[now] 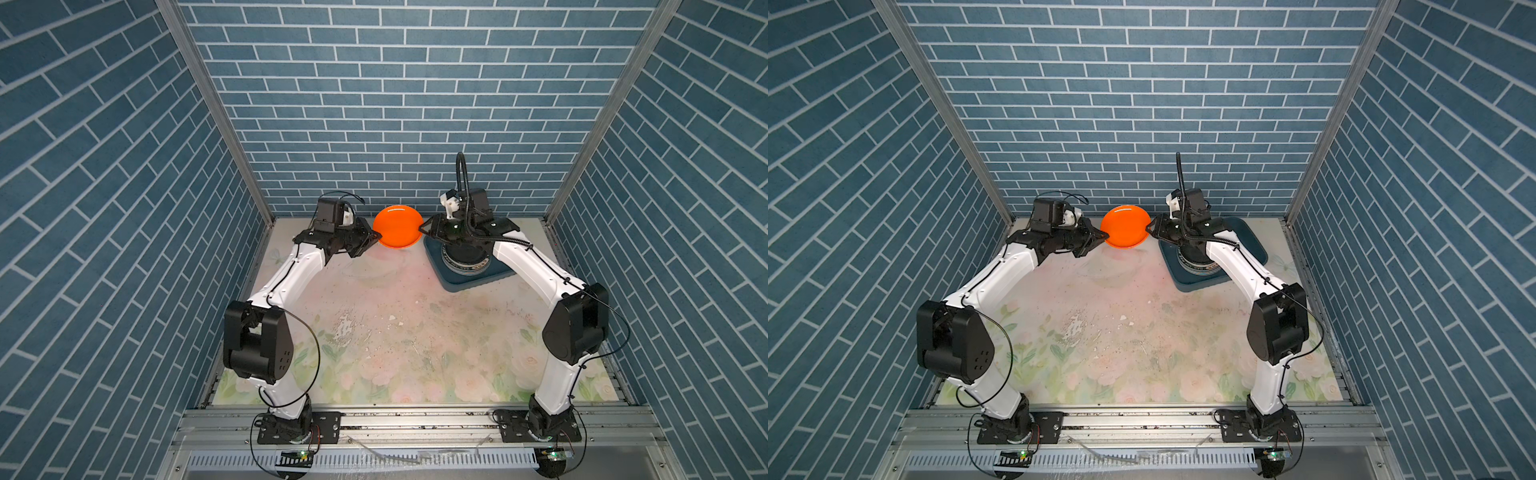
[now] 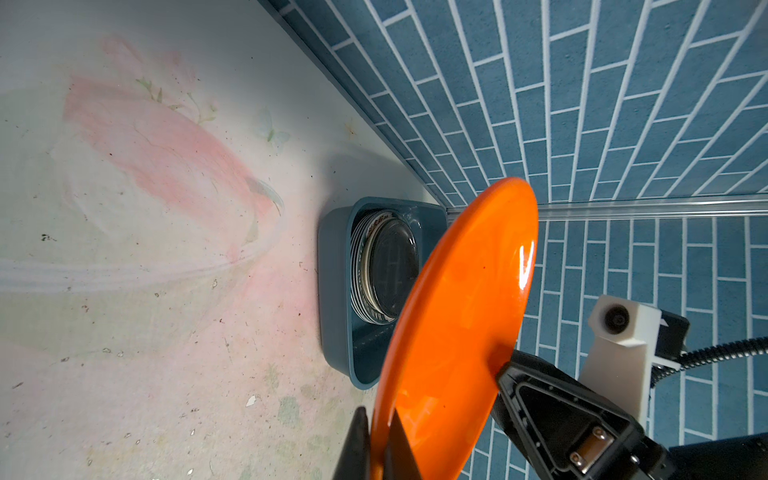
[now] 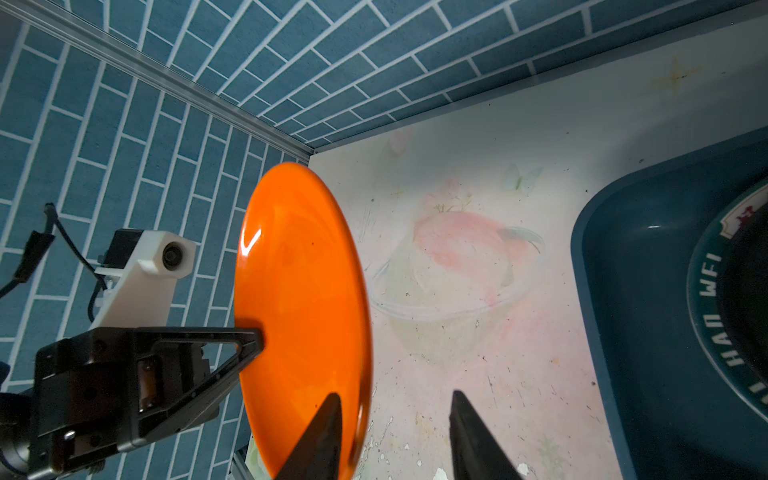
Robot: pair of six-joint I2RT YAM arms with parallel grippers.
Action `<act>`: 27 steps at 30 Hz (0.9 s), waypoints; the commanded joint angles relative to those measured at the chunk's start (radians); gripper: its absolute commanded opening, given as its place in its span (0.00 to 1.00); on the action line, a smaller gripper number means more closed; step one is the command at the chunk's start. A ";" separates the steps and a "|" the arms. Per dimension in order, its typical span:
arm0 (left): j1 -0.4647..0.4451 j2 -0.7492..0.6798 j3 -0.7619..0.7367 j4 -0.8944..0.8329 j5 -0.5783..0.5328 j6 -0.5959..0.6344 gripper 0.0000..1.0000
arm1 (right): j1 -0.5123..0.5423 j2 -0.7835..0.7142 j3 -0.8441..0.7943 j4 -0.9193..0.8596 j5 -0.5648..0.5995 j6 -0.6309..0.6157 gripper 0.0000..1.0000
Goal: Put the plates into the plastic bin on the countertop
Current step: 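Carry the orange plate toward the right gripper and hand it over, then lower the orange plate onto the stack with the right gripper while the left withdraws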
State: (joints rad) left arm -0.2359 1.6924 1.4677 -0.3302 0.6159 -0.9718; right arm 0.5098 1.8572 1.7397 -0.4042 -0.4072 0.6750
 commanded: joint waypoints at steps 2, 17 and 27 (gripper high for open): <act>-0.014 -0.041 0.013 0.030 0.018 0.015 0.03 | 0.009 0.005 0.038 -0.010 -0.002 0.004 0.34; -0.025 -0.076 -0.025 0.054 -0.007 0.006 0.18 | 0.010 -0.008 0.017 -0.003 -0.012 0.024 0.03; -0.022 -0.139 -0.065 0.066 -0.062 0.032 0.84 | 0.007 -0.030 -0.006 -0.012 0.005 0.034 0.03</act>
State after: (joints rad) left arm -0.2600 1.5913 1.4204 -0.2810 0.5770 -0.9695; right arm 0.5152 1.8580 1.7397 -0.4118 -0.4076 0.7246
